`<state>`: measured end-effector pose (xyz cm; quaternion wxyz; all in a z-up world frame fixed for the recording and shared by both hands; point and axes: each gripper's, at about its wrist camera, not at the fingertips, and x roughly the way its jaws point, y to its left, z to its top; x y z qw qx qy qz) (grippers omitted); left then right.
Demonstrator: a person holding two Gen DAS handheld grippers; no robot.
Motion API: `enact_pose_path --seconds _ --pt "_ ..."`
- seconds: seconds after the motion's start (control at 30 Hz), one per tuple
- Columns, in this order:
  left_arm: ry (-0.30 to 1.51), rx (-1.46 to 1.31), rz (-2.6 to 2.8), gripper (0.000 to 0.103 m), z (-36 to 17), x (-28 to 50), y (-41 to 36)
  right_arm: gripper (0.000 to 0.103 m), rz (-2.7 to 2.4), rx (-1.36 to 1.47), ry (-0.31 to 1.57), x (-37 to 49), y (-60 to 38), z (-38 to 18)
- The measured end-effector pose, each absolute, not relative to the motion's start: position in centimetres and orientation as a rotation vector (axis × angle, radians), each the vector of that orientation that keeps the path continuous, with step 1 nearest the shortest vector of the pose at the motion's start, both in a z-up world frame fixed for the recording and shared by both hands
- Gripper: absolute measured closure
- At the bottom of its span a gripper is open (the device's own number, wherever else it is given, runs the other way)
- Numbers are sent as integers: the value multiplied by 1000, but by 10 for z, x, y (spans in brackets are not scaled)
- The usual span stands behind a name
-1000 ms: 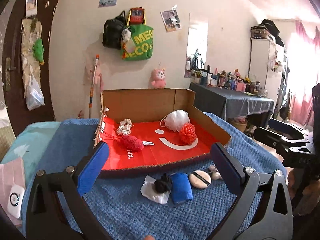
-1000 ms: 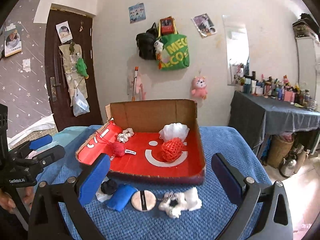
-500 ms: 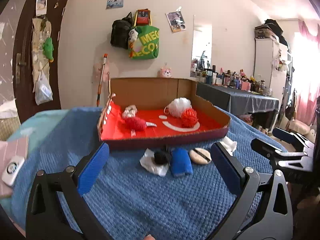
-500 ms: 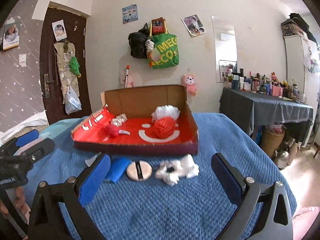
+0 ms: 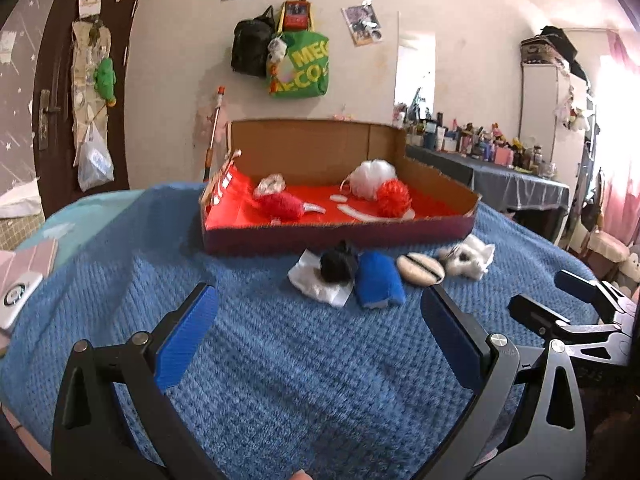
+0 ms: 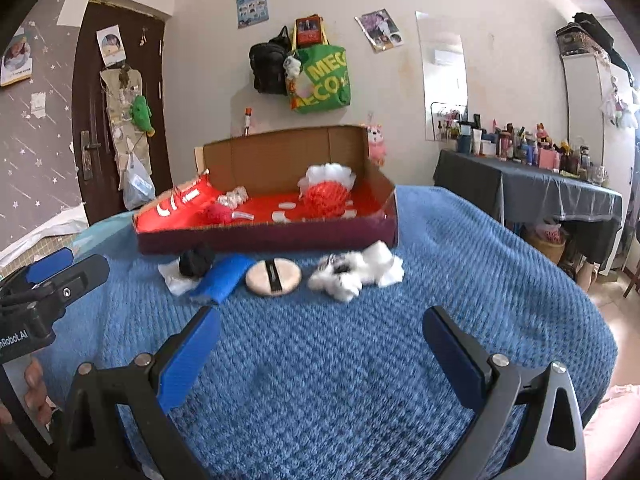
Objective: Organize soft objects
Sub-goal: 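Withdraw both tools from the box back toward the remaining items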
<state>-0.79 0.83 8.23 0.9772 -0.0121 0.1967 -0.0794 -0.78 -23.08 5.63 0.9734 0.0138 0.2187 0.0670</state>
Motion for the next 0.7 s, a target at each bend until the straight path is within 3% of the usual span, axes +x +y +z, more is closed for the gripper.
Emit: enact_pose_path --seconds 0.7 --pt "505 -37 -157 0 52 8 10 0 125 40 517 5 -230 34"
